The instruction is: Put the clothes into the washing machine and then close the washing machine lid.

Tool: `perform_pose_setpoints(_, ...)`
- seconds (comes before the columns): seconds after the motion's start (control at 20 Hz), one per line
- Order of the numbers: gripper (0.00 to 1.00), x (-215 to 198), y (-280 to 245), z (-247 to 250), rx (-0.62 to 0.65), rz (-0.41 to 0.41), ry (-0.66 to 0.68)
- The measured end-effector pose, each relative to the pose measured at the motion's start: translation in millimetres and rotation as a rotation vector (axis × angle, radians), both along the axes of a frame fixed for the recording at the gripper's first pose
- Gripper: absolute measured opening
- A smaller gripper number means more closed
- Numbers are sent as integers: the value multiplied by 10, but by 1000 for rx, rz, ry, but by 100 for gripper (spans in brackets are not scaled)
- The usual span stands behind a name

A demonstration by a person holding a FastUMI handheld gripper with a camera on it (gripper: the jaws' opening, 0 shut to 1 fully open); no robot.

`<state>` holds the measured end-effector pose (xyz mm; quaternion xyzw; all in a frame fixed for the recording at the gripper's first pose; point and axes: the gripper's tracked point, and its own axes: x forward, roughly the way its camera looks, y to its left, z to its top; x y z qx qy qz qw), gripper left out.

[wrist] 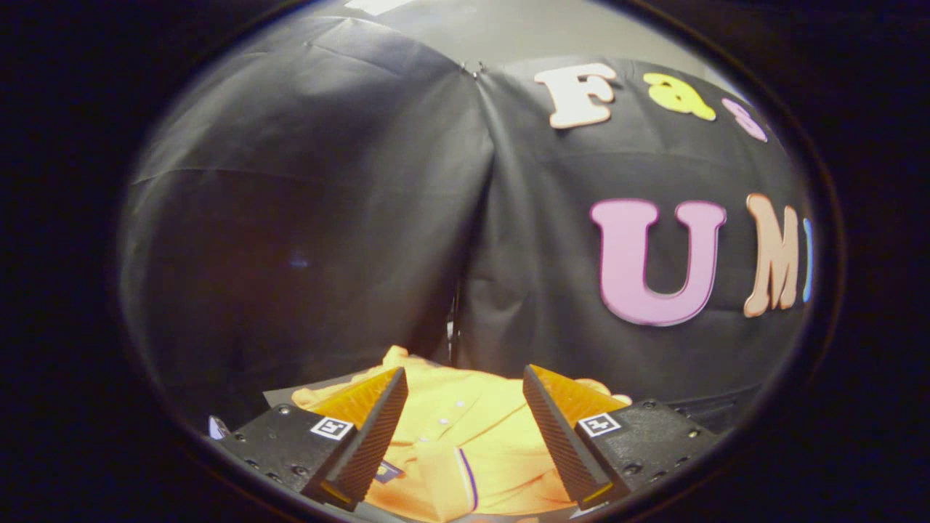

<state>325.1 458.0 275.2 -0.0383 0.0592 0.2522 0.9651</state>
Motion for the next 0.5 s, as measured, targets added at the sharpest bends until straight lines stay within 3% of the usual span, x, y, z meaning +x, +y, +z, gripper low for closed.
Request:
perform_pose_setpoints(0.25,97,150,343,-578,-38,44,246)
perform_pose_setpoints(0.5,98,88,415,-983,-180,73,414)
